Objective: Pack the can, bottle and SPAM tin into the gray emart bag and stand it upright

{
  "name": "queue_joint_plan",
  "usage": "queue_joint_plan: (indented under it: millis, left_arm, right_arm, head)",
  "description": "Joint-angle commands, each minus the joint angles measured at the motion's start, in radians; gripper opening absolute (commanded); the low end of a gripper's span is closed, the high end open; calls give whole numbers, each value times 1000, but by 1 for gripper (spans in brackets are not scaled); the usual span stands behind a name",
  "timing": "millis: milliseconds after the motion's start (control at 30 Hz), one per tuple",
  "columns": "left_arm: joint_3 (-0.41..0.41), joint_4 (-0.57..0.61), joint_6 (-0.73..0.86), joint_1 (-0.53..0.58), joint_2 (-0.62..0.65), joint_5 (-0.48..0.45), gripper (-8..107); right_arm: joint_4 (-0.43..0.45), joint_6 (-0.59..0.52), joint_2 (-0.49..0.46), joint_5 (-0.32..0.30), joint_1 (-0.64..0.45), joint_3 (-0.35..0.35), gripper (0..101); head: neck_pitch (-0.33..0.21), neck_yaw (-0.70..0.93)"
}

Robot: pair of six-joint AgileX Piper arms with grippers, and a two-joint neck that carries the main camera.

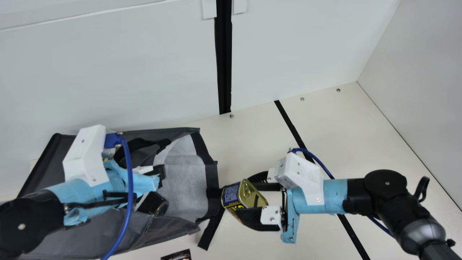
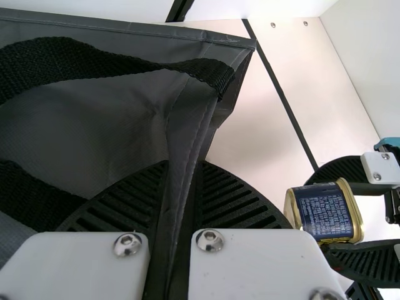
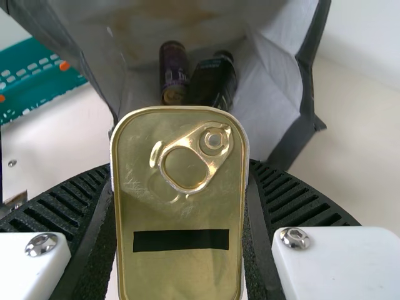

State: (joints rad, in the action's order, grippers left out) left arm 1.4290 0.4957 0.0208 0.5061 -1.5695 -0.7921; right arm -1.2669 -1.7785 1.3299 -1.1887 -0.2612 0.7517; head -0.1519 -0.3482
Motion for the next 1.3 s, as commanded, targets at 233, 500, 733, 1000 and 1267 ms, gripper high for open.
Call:
queue_joint_plan:
  millis: [233, 500, 733, 1000, 1267]
  left_arm:
    - [0, 0, 0, 0, 0, 0, -8]
    - [0, 0, 0, 0, 0, 0, -8]
    - [0, 0, 0, 0, 0, 0, -8]
    - [0, 0, 0, 0, 0, 0, -8]
    - [0, 0, 0, 0, 0, 0, -8]
  right_arm:
    - [-58, -15, 47, 85, 114, 13, 0]
    - [-105, -35, 111, 148, 211, 46, 0]
    - [-136, -52, 185, 195, 286, 96, 0]
    - [-166, -61, 278, 236, 363, 176, 0]
    - [-188, -64, 364, 266, 424, 263, 0]
  head:
    - [-23, -1]
    - [-23, -1]
    - [-23, -1]
    - [-23, -1]
    - [-23, -1]
